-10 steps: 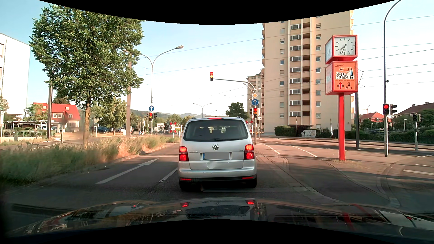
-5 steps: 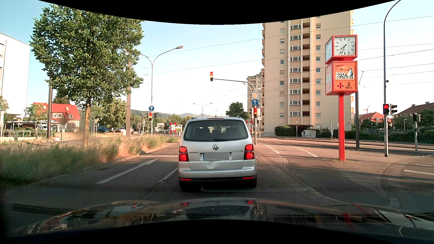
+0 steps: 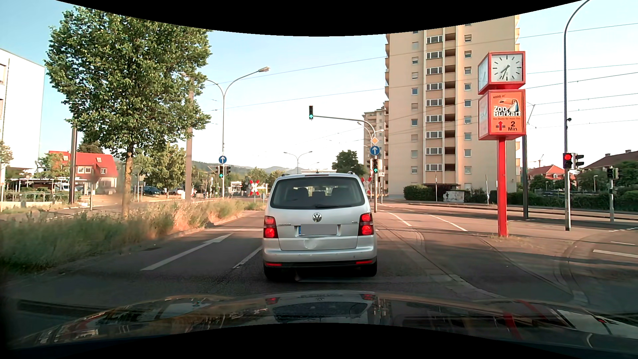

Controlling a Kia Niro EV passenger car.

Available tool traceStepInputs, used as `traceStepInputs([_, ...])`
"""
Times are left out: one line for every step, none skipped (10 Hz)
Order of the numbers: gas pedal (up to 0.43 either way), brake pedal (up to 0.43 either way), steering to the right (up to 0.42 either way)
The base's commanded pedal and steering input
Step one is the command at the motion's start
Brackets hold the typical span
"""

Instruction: Follow the waypoints while adhering to traffic rules and regulations

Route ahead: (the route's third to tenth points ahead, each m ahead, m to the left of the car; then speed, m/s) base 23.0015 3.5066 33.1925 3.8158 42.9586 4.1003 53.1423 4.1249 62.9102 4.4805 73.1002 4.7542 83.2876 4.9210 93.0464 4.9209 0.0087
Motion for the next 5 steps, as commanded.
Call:
traceStepInputs([0.0,0.22,0.008])
traceStepInputs([0.0,0.22,0.008])
traceStepInputs([0.0,0.22,0.008])
traceStepInputs([0.0,0.22,0.008])
traceStepInputs([0.0,0.22,0.008])
